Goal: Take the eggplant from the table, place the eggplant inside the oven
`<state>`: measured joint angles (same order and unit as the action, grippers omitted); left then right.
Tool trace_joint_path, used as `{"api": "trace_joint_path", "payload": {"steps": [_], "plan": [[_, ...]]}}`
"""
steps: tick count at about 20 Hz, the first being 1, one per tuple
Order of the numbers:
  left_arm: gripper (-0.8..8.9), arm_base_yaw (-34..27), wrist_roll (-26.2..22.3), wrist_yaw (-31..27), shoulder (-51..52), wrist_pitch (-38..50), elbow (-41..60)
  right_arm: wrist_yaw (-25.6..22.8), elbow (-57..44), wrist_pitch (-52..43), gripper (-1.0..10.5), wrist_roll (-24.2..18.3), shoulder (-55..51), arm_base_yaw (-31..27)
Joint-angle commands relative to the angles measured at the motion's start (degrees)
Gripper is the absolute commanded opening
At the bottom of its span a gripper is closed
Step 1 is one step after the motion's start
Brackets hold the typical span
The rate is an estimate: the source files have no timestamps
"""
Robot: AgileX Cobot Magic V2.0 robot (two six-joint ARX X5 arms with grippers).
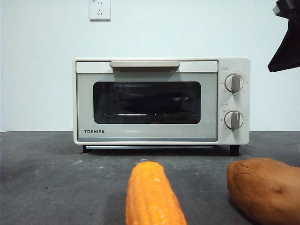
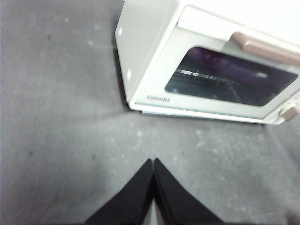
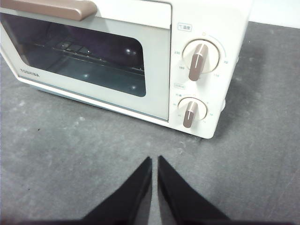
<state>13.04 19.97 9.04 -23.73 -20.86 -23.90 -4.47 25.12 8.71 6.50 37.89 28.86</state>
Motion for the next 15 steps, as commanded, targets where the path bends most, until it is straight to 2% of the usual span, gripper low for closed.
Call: {"api": "trace_joint_path", "payload": {"steps": [1,3,5,9,15], "plan": [[0.06,-0.11,-10.23,-3.41,6.51,0.92,0.04,-0.09,0.37,-0.59,0.1,0.98,0.17,0.28],[0.06,-1.57,-15.52,-3.76,12.04,3.39,1.97,-0.11,0.37,-0.61,0.1,0.98,0.17,0.28],[0.06,-4.15,-17.38,-5.05,16.79,7.21,5.84,-0.11,0.37,-0.61,0.1,0.98,0.17,0.28],[0.06,-9.33,-18.01,-5.05,23.74,10.14,14.14,-0.11,0.37,-0.61,0.1,0.98,0.17,0.28],[0.06,-11.21,-17.99,-5.03,23.56,10.14,22.67,-0.09,0.37,-1.75,0.1,0.98,0.13,0.26]]}}
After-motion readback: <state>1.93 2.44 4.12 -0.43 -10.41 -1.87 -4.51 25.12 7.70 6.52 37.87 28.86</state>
